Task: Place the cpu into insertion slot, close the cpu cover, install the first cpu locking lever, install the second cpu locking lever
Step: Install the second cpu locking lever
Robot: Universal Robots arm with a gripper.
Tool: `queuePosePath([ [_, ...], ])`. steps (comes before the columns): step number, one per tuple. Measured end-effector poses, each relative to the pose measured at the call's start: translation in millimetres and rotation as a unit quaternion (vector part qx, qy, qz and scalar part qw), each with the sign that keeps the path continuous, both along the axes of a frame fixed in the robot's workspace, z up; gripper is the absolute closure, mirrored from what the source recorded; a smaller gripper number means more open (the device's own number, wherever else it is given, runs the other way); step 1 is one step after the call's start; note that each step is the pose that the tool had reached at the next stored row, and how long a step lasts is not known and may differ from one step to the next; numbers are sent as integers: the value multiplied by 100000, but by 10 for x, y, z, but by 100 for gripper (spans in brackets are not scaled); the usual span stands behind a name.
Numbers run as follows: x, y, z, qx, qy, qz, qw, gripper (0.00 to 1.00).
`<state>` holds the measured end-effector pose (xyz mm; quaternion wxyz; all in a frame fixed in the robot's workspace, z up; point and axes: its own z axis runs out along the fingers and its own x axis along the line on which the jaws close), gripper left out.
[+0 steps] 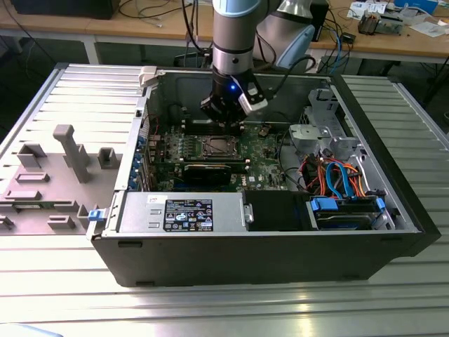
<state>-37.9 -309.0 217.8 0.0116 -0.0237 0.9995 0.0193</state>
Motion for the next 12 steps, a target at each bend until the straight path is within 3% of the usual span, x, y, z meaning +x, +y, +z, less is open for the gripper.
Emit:
queuePosePath([
  [3, -1, -1, 65, -325, 4, -8, 99999, 89],
  [6, 0, -1, 113, -1065, -5, -8, 99994, 89],
  [10, -1, -2, 127, -3672, 8, -12, 99933, 89],
  [12, -1, -6, 127, -4239, 7, -6, 99910, 89],
])
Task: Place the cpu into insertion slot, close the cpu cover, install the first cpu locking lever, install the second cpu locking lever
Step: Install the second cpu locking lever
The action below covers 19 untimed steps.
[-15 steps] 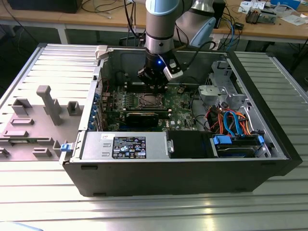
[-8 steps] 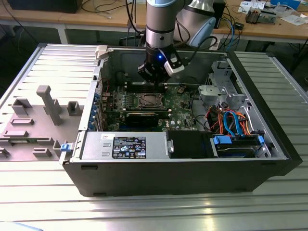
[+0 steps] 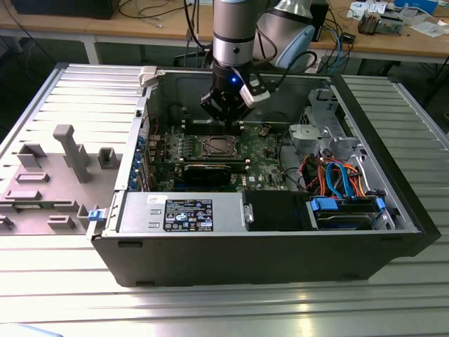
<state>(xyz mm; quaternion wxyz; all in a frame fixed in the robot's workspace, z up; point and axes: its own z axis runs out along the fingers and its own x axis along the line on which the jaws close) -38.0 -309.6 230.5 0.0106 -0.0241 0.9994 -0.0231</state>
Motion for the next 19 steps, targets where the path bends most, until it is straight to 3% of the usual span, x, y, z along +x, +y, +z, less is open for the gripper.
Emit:
queuePosePath([
  [4, 0, -8, 1, -588, 22, 1, 99998, 89],
  [9, 0, -28, 1, -916, 19, 4, 99996, 89],
  [15, 0, -77, 0, -952, 27, -3, 99995, 89],
  [19, 0, -82, 0, -954, 26, -3, 99995, 89],
])
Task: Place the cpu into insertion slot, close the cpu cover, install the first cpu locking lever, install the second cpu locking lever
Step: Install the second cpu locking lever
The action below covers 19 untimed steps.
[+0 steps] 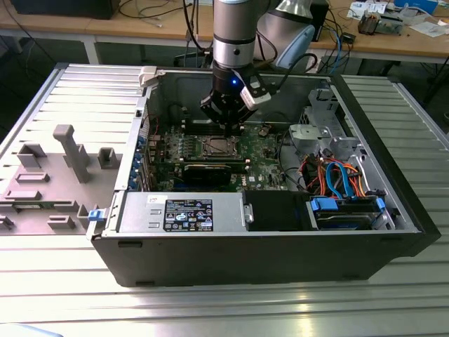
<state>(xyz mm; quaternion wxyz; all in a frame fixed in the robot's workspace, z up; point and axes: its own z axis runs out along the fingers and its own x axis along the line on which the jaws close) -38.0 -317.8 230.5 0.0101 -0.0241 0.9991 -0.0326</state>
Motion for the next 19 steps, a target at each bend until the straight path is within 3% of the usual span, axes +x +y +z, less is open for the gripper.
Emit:
queuePosePath([
  [12, 0, -3, 0, 2, 0, 3, 100000, 89],
  [19, 0, -69, 0, 2, -2, 6, 100000, 89],
])
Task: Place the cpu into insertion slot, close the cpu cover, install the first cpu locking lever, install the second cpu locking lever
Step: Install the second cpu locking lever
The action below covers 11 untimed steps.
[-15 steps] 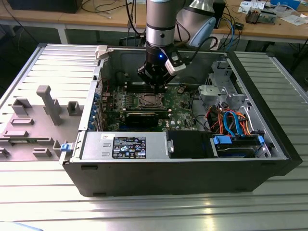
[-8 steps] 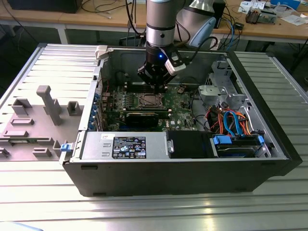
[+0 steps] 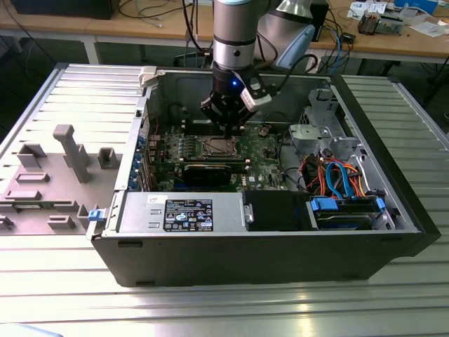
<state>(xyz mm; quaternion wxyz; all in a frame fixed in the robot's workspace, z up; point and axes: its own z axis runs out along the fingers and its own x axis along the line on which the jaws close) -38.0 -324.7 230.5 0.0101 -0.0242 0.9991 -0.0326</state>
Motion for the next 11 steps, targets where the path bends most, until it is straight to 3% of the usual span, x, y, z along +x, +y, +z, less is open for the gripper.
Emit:
queuePosePath([
  [4, -1, -16, 16, 15, 8, -10, 100000, 89],
  [11, 0, -28, 125, 476, 0, 5, 99999, 89],
])
